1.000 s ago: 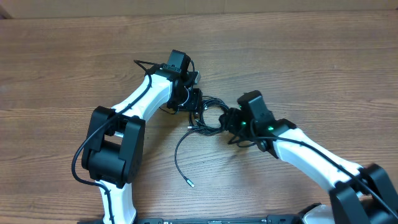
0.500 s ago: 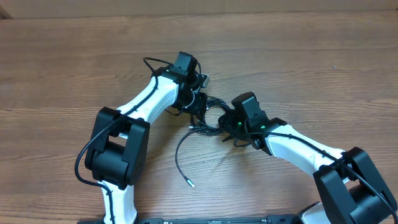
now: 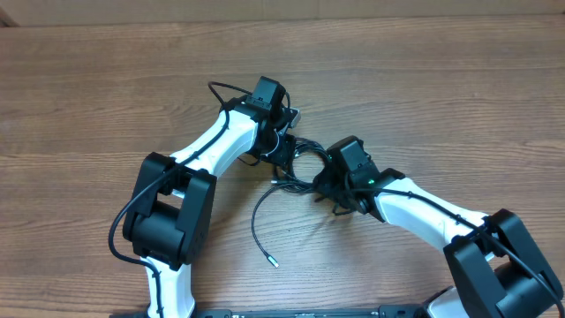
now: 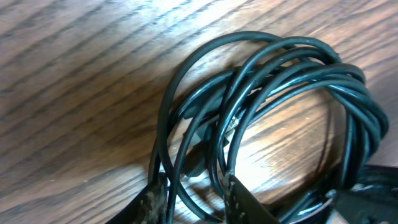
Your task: Untangle cables
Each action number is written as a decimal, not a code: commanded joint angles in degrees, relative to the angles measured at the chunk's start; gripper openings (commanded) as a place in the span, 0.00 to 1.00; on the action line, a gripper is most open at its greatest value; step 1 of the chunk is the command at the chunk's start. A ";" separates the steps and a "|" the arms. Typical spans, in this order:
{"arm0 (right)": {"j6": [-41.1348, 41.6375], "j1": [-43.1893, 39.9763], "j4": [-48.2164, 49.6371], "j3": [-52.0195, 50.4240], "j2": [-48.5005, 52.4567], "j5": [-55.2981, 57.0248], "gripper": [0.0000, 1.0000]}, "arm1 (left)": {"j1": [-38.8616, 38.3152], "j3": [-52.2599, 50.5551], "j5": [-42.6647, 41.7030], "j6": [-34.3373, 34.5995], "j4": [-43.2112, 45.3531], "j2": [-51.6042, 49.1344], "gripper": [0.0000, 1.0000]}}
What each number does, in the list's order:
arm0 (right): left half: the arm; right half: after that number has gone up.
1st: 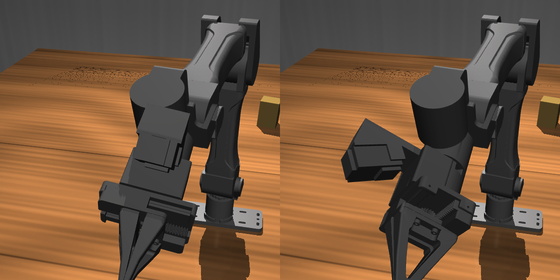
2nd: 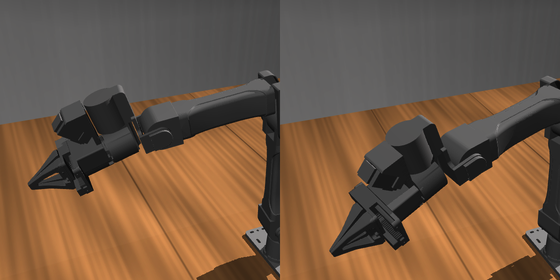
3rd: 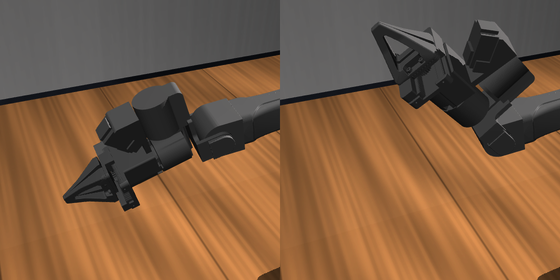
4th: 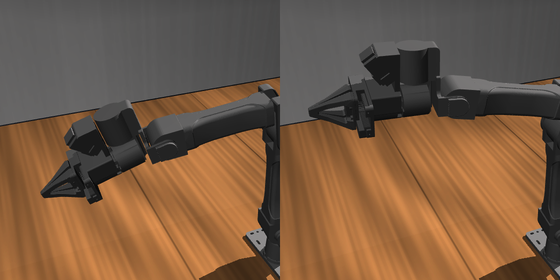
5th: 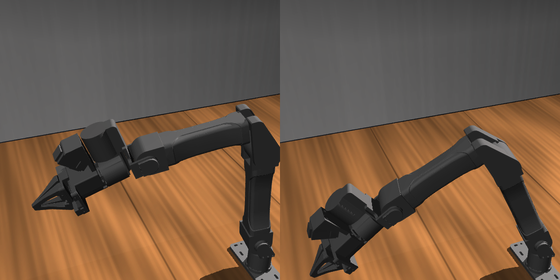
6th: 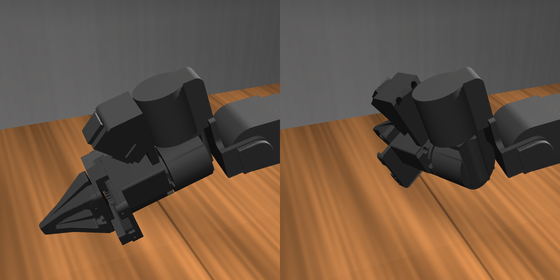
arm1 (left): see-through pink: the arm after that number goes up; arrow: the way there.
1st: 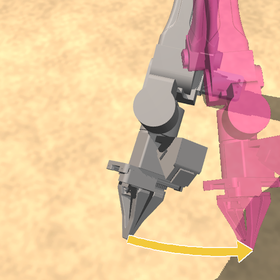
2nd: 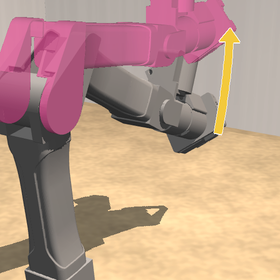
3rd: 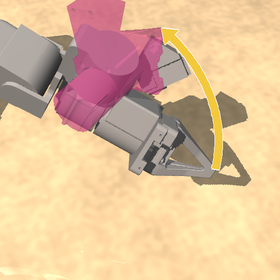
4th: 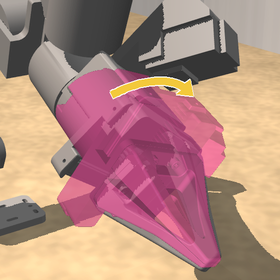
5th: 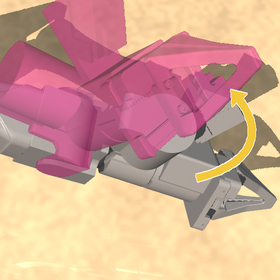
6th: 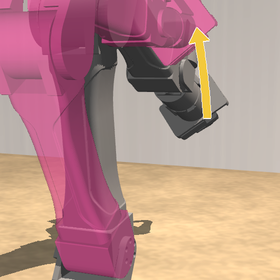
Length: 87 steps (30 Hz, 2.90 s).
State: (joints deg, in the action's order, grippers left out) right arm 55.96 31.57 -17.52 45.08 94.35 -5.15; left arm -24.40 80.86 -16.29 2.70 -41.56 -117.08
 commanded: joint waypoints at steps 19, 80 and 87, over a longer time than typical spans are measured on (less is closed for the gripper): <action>-8.26 3.30 -2.40 6.78 -3.06 -15.52 0.27 | 0.39 -0.46 2.86 -8.48 -1.11 -0.70 0.15; 37.09 7.67 3.54 5.16 6.34 0.85 0.35 | 0.42 -0.46 -1.09 -8.96 -1.25 -0.70 0.14; 37.38 7.58 5.99 5.18 6.29 -3.21 0.44 | 0.42 -0.46 -1.09 -8.96 -1.27 -0.70 0.15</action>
State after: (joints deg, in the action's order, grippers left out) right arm 92.86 38.74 -11.84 50.72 99.50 -5.39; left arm -24.25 80.75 -16.32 -4.93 -42.81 -117.08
